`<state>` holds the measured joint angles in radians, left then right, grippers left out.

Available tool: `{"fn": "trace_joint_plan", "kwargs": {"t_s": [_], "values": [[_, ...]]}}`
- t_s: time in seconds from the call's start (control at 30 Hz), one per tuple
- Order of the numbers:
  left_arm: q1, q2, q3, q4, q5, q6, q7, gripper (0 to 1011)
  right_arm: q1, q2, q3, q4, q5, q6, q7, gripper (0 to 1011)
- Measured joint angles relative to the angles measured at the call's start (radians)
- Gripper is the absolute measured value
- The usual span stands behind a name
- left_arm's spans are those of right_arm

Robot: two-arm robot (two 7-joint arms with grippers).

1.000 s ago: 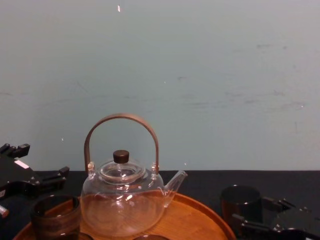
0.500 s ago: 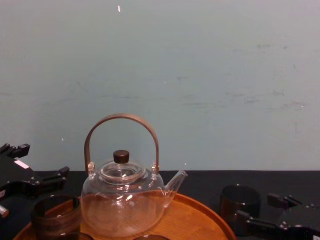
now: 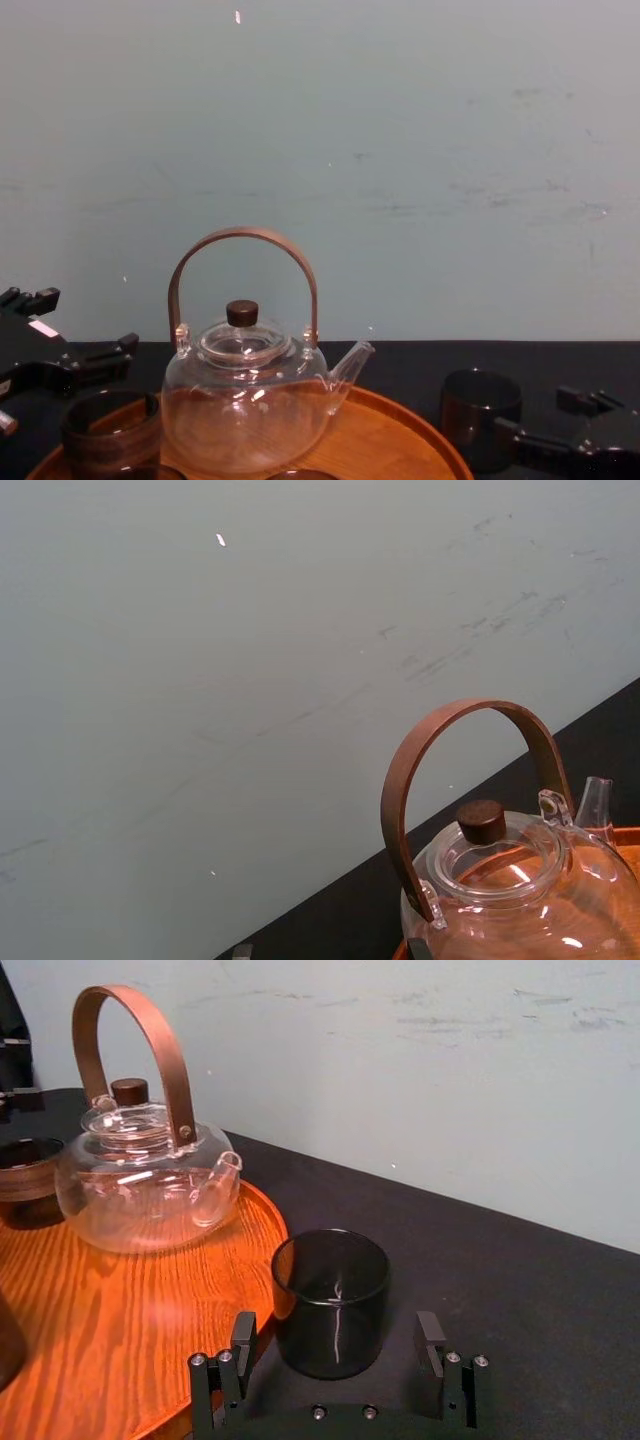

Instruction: Pick up the glass from the table and place it on the tray.

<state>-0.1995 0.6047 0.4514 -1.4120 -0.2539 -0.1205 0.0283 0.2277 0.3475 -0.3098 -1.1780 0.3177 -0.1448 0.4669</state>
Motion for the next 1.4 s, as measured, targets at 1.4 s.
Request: {"fn": "trace_joint_plan", "kwargs": {"t_s": [1.4], "values": [[0.000,0.000,0.000,0.000,0.000,0.000,0.000,1001,0.200,-0.087,-0.051,0.286,-0.020,-0.067,0.088,1002]]}}
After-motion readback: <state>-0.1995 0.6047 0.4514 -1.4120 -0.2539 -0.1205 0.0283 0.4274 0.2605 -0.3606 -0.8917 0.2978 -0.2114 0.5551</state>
